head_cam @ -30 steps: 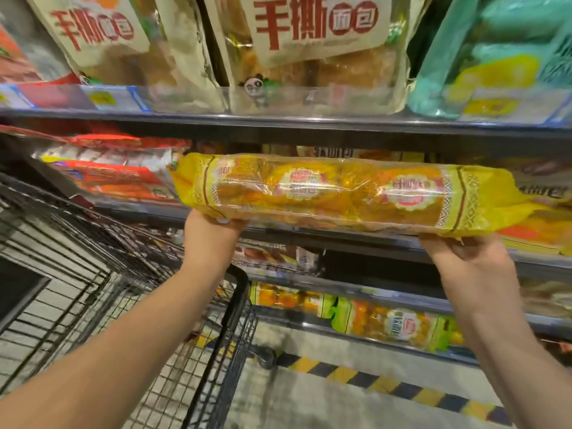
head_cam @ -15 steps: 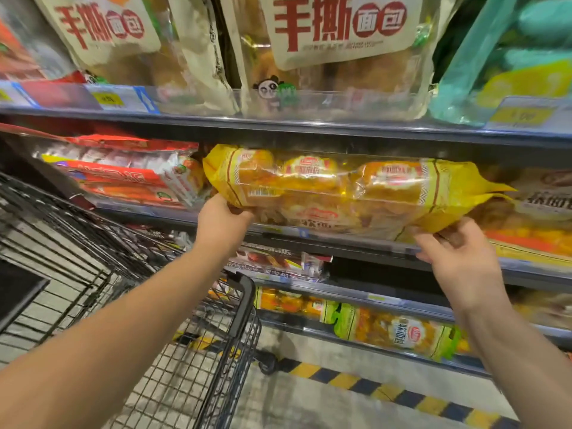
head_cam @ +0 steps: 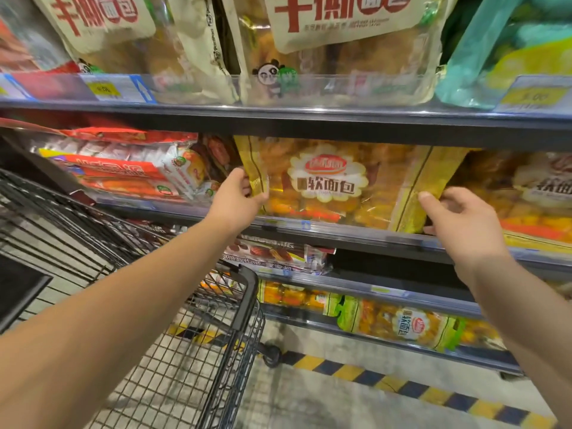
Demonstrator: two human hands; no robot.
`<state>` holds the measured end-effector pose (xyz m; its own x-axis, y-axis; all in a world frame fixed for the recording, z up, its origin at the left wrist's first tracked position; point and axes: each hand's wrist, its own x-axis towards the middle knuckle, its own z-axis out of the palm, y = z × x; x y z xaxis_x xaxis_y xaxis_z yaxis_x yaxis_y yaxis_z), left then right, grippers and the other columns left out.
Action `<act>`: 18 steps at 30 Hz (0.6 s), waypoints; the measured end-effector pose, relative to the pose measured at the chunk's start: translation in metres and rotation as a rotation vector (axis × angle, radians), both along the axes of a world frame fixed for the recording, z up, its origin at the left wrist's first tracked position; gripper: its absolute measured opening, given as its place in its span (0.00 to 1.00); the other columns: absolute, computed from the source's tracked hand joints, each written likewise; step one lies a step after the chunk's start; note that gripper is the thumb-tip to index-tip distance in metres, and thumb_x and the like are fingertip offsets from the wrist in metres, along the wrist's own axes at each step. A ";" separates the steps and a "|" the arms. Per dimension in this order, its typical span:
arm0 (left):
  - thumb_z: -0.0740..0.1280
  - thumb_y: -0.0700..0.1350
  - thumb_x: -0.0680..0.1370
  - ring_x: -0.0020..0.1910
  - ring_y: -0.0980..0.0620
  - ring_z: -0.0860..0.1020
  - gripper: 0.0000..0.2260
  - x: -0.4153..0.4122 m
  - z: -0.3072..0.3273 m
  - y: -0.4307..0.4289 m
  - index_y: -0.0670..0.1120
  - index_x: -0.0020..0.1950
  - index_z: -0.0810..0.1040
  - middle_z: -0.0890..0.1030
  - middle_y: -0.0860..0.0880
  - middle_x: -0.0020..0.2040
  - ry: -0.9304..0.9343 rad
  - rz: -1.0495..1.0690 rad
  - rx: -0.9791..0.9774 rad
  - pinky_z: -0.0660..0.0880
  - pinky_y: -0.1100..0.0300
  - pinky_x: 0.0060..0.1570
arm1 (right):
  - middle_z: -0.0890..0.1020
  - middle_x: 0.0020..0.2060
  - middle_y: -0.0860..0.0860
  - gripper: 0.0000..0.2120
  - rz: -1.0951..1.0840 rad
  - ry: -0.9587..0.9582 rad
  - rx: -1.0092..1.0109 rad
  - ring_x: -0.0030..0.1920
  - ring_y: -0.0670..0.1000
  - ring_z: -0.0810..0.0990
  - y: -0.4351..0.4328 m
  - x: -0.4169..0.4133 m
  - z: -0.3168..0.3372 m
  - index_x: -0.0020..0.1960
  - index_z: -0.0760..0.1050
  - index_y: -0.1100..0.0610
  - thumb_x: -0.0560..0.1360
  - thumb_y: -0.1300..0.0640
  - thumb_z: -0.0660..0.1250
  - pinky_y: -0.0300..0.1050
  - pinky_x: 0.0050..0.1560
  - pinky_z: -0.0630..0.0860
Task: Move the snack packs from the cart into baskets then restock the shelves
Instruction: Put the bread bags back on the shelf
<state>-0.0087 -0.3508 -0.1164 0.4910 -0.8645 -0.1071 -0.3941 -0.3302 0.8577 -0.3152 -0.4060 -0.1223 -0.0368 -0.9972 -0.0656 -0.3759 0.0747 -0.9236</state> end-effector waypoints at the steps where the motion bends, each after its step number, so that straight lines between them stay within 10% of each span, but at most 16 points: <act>1: 0.69 0.39 0.81 0.72 0.52 0.70 0.24 0.001 0.001 -0.002 0.46 0.76 0.66 0.73 0.53 0.68 -0.001 -0.020 0.021 0.68 0.52 0.73 | 0.80 0.48 0.40 0.06 -0.002 0.008 0.011 0.55 0.52 0.82 -0.002 0.000 0.000 0.56 0.75 0.45 0.80 0.47 0.67 0.54 0.61 0.78; 9: 0.67 0.36 0.81 0.74 0.44 0.72 0.26 0.010 -0.014 0.008 0.46 0.78 0.64 0.73 0.46 0.74 -0.170 -0.132 0.231 0.70 0.54 0.67 | 0.72 0.74 0.50 0.30 0.142 0.215 0.128 0.73 0.51 0.71 0.009 -0.008 -0.018 0.79 0.60 0.51 0.81 0.65 0.64 0.53 0.73 0.69; 14: 0.62 0.34 0.81 0.65 0.42 0.76 0.27 0.007 -0.015 0.008 0.50 0.78 0.63 0.75 0.46 0.70 -0.263 -0.167 0.264 0.79 0.49 0.57 | 0.72 0.73 0.53 0.33 0.213 0.403 0.095 0.52 0.55 0.75 0.014 -0.005 -0.015 0.82 0.49 0.46 0.83 0.61 0.60 0.44 0.43 0.74; 18: 0.62 0.32 0.81 0.60 0.43 0.78 0.29 0.008 -0.016 0.013 0.50 0.80 0.61 0.72 0.46 0.75 -0.263 -0.136 0.240 0.81 0.51 0.47 | 0.70 0.75 0.52 0.34 0.178 0.398 0.067 0.56 0.56 0.77 0.017 -0.009 -0.014 0.82 0.49 0.44 0.83 0.61 0.60 0.44 0.42 0.76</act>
